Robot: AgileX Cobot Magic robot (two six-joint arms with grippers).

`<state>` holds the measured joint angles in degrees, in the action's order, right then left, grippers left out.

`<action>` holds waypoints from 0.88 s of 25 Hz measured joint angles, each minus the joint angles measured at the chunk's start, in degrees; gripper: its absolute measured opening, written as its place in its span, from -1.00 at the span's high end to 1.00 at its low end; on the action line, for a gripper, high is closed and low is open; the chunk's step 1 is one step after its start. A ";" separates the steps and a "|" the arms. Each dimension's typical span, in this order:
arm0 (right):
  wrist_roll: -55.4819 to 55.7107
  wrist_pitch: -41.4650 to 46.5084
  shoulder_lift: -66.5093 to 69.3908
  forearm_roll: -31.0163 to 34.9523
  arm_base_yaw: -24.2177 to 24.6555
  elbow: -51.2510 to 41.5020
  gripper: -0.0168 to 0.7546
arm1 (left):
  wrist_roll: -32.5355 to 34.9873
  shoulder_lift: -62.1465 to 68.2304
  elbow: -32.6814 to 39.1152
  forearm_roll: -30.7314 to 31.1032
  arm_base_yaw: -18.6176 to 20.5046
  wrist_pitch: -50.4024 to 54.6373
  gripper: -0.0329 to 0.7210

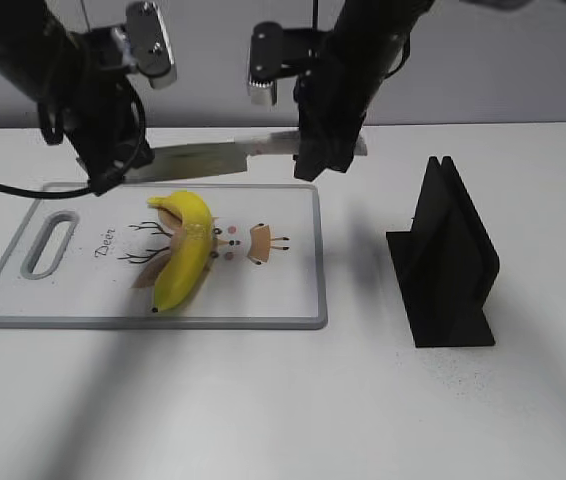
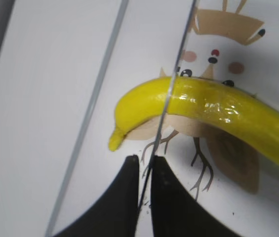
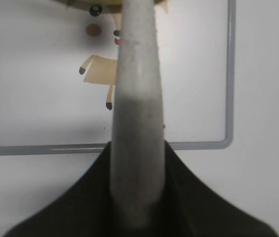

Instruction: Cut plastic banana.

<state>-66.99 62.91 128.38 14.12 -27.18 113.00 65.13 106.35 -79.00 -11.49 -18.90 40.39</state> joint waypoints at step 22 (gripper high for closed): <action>0.85 1.16 9.41 1.83 0.75 1.55 0.47 | 1.46 11.56 -2.50 -4.77 1.39 1.19 0.78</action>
<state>-66.14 64.07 137.79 15.95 -26.43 114.55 66.59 117.91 -81.50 -16.26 -17.51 41.58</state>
